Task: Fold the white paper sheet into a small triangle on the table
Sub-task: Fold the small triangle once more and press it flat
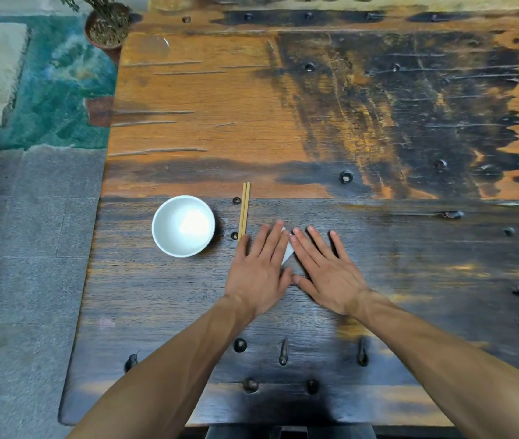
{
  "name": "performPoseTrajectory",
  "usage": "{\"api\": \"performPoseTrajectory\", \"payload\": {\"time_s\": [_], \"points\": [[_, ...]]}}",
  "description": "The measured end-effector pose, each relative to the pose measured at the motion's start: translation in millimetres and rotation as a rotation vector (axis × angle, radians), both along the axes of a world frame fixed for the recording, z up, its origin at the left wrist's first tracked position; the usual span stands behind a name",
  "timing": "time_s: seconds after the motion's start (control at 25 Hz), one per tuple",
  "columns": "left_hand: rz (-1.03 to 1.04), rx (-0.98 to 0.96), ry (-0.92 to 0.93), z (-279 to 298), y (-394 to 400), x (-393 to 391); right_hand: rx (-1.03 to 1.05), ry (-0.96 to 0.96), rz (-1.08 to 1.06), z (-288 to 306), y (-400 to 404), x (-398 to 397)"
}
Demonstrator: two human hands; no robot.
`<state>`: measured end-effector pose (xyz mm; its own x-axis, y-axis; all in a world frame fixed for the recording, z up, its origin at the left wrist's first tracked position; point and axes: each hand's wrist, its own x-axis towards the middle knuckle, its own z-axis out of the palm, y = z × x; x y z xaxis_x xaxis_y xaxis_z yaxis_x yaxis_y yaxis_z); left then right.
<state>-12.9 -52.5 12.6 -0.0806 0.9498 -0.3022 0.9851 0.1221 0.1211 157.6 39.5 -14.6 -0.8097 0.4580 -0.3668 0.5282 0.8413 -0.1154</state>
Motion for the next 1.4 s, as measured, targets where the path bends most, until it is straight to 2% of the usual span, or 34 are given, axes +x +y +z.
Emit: {"api": "performPoseTrajectory", "payload": {"time_s": [0.28, 0.6, 0.88, 1.24, 1.4], "points": [[-0.009, -0.129, 0.079, -26.0, 0.3, 8.6, -0.012, -0.021, 0.012, -3.4, 0.1, -4.3], [-0.004, -0.124, 0.058, -24.5, 1.0, 3.3, -0.065, -0.004, -0.050, 3.3, -4.6, -5.0], [-0.064, -0.111, 0.064, -24.8, 10.7, -6.9, -0.027, -0.020, 0.089, 5.5, -3.5, 5.3], [-0.073, -0.133, 0.103, -23.1, 10.8, -4.5, -0.031, -0.066, 0.052, 9.2, -6.0, 3.4], [-0.110, -0.133, 0.120, -20.2, -14.5, 1.9, -0.026, -0.085, 0.065, 12.0, -6.3, 1.0]]}}
